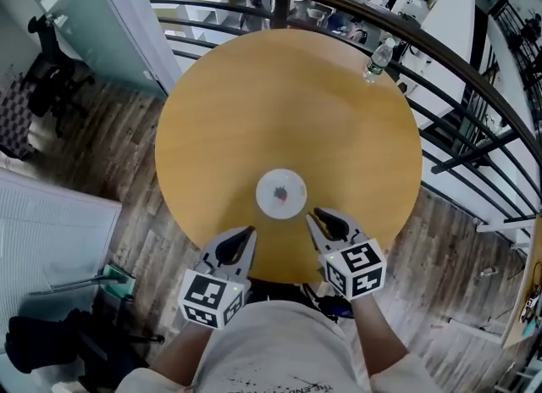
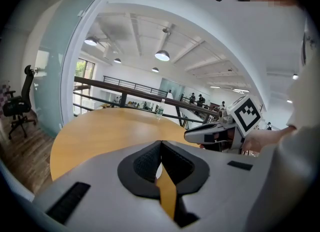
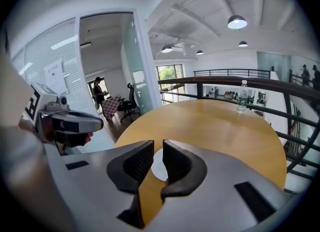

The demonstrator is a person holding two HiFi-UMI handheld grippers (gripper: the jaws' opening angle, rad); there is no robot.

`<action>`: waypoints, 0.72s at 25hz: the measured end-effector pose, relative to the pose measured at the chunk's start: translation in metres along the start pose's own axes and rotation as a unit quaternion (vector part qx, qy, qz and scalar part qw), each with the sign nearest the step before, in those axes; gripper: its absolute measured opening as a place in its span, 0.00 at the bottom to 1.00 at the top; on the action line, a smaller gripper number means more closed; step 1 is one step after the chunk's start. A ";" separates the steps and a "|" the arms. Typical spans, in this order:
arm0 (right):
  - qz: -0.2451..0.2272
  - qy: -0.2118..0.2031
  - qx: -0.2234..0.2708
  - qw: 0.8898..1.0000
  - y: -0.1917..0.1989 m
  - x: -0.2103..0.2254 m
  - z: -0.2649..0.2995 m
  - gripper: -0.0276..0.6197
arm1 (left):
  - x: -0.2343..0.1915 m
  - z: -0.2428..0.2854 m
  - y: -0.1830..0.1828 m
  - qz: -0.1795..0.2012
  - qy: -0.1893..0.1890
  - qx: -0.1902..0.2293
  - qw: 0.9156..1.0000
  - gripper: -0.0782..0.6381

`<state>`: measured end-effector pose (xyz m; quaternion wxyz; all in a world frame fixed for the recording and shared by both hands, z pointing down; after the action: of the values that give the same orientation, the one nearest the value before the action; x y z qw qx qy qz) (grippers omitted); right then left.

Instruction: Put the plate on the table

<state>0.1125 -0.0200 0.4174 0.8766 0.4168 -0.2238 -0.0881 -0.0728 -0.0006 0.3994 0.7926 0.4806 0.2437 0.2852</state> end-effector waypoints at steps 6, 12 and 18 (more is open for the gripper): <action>0.030 0.021 0.035 0.999 0.001 0.002 -0.036 0.10 | 0.013 -0.008 -0.007 0.012 0.012 0.006 1.000 0.14; 0.039 0.034 0.030 0.998 0.007 0.012 -0.046 0.08 | 0.014 -0.004 -0.009 0.020 0.014 -0.003 1.000 0.14; 0.042 0.032 0.033 0.998 0.006 0.012 -0.047 0.08 | 0.015 -0.005 -0.014 0.027 0.014 0.000 1.000 0.14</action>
<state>0.1445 0.0121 0.4000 0.8721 0.4381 -0.2159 -0.0309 -0.0619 0.0076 0.3826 0.7810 0.4832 0.2414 0.3134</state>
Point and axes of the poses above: the fingertips, and each gripper's own axes: z forward along the fingers, x to its right, y out of its underside, the point moved 6 cm from there along -z, backward along the fingers, and after that the axes turned 11 degrees about z, right-handed, at the moved point
